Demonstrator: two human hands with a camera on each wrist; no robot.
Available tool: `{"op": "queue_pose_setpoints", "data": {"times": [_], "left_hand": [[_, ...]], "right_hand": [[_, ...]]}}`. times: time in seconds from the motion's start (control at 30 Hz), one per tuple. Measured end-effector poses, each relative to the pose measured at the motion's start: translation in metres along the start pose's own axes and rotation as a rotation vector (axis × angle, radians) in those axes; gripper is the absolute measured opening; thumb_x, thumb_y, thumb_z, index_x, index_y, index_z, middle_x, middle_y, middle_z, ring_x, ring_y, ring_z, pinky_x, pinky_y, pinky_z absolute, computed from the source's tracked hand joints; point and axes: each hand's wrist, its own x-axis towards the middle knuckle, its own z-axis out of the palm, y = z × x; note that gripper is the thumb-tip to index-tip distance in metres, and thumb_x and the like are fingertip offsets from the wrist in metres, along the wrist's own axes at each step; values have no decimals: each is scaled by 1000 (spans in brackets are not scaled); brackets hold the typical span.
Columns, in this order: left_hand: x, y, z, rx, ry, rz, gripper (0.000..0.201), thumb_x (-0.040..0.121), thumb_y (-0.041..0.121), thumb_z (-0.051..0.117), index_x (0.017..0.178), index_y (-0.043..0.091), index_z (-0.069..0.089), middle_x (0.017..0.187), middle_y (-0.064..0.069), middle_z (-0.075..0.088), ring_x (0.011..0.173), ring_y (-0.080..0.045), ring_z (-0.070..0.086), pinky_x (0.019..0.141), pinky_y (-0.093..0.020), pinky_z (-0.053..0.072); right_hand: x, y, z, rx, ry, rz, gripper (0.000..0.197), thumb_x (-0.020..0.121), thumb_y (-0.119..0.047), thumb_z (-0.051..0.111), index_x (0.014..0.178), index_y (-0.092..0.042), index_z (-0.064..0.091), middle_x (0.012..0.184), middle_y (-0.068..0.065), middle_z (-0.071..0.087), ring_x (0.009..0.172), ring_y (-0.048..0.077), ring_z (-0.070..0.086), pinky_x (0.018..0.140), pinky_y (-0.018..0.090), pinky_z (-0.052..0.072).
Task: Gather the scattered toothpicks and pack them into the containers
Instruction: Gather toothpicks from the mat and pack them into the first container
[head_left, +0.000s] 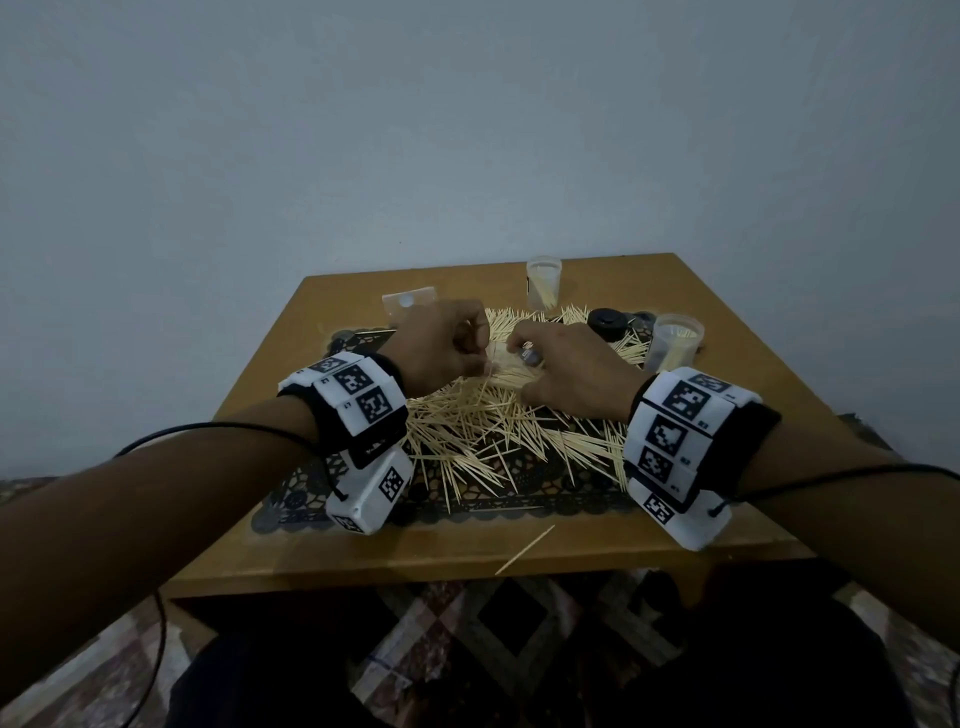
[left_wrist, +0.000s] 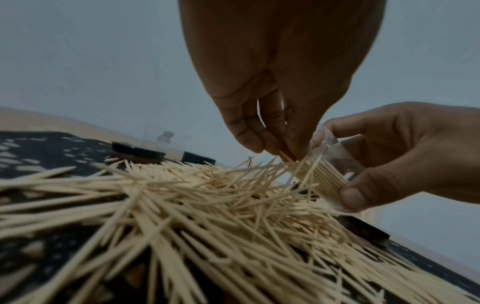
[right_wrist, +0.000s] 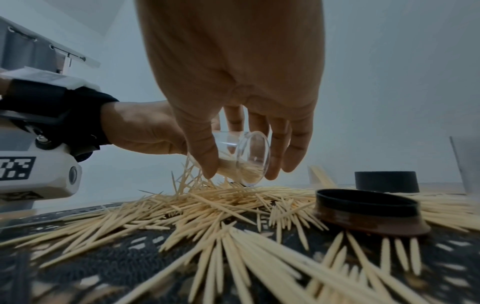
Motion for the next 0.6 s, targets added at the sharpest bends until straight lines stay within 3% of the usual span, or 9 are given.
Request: {"op": "queue_pose_setpoints", "data": {"times": [0.07,0.17,0.23,0.3,0.37,0.47,0.5,0.6], "left_hand": [[1,-1,1,-80,4,-24,24,77,4,77,78,12,55,70,-2,69,64,-3,66,61,-21,53],[0,0,-5,-119,14,-32,10,83,5,71,84,7,61,80,-3,74,79,-14,72,73,-34,57],[-2,2,-10,-56,35,10,8,84,2,67,89,9,68,84,1,72,80,-11,68,76,-29,55],[-3,2,-12,12,0,32,23,83,-4,63,97,13,71,91,2,69,81,-7,64,78,-26,54],[-5,3,-11,41,-86,39,37,79,-9,60,103,16,73,92,5,66,78,2,57,74,-21,50],[-6,3,-8,8,-180,97,54,70,-16,56,108,18,74,88,17,59,77,9,53,64,-5,39],[-7,3,-8,0,-193,108,58,69,-18,55,110,18,73,90,19,59,78,5,54,63,-7,41],[-10,1,-8,-34,-159,86,59,69,-19,54,108,21,73,99,12,63,90,-17,59,74,-30,52]], "right_hand": [[0,0,0,1,4,5,47,77,-18,79,118,-16,55,116,6,63,98,22,59,80,31,50],[-1,4,-2,9,8,27,49,77,-20,80,120,-16,55,119,7,63,98,23,60,80,33,52],[-2,5,-2,-2,11,30,50,77,-21,80,121,-16,56,120,8,64,101,24,60,80,33,52],[-3,5,-2,3,13,28,50,77,-21,80,121,-16,56,120,8,64,100,24,61,78,32,52],[-3,4,-2,32,15,18,50,77,-19,80,121,-16,56,120,9,64,93,21,61,70,28,50],[-3,2,-2,50,34,-6,50,76,-18,80,119,-16,55,117,9,64,84,19,59,60,25,45],[-3,2,-2,45,39,-10,50,76,-18,81,119,-16,55,116,10,64,85,21,60,61,26,45],[-4,3,-3,40,40,0,52,76,-20,81,120,-16,55,117,10,65,93,24,62,71,30,50]]}}
